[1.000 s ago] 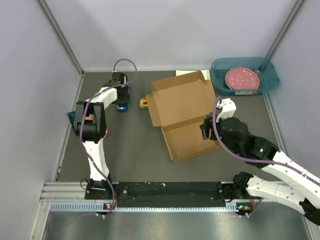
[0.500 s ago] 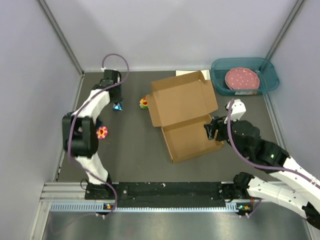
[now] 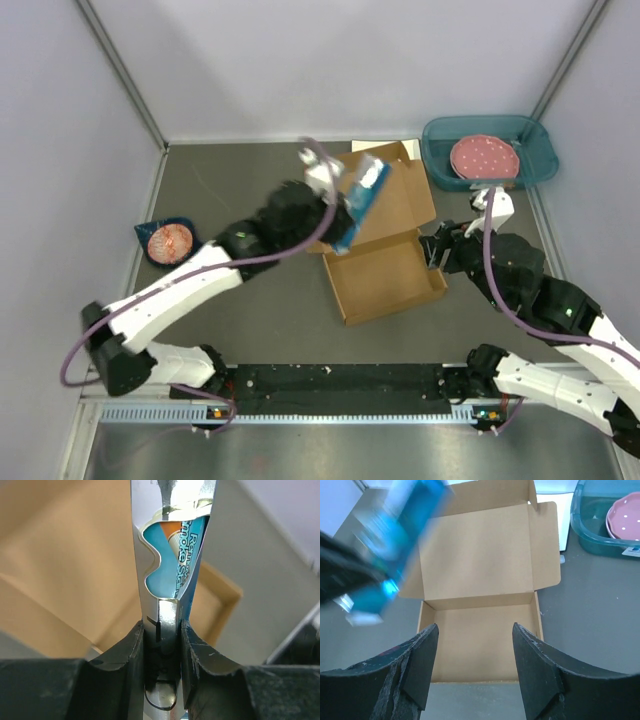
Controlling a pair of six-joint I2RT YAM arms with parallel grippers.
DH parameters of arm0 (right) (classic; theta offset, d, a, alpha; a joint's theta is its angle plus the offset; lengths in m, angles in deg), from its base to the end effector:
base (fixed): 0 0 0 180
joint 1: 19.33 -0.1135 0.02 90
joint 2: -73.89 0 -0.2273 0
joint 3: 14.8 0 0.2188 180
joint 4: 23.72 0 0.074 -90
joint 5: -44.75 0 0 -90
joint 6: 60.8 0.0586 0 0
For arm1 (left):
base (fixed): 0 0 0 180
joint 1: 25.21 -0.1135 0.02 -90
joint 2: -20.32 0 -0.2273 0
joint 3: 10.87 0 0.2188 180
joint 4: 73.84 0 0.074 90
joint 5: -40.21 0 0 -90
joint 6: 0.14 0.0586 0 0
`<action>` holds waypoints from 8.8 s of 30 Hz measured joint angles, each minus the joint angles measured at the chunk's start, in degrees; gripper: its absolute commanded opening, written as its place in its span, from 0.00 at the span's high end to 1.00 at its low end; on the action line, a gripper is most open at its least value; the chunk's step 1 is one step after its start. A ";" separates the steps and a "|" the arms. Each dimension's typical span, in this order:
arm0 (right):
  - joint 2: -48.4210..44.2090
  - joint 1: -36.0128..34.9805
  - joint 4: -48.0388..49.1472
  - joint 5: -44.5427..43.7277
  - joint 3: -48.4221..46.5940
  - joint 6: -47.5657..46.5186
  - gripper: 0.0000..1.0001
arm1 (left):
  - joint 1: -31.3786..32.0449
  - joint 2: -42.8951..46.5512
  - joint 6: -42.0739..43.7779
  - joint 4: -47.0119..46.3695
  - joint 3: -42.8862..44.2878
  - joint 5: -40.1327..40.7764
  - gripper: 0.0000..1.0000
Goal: Fold the paper box
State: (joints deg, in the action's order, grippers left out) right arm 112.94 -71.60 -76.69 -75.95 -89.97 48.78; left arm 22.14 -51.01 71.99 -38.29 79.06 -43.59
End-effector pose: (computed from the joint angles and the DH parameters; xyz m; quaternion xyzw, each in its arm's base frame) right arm 0.1089 0.0918 0.3496 -0.0666 0.7875 0.1650 0.5900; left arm 0.1951 -0.2025 0.3601 0.1730 0.7842 -0.2837 0.5240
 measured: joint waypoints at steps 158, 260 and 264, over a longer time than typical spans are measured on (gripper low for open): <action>29.09 -19.34 0.04 7.41 27.85 39.04 1.00 | 47.60 -1.75 -46.80 11.04 -39.69 40.04 1.00; 47.34 -21.11 18.67 29.27 7.87 15.98 1.00 | 46.82 20.41 -79.19 21.75 -55.01 38.12 1.00; 48.04 -21.14 20.50 29.75 8.24 16.48 1.00 | 46.82 20.44 -76.96 19.54 -55.06 38.03 1.00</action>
State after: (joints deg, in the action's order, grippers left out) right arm 160.98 -92.74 -56.19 -46.20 -81.73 65.26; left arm 68.96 -30.57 -4.97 -18.75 24.00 -5.56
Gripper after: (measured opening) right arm 0.003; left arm 0.009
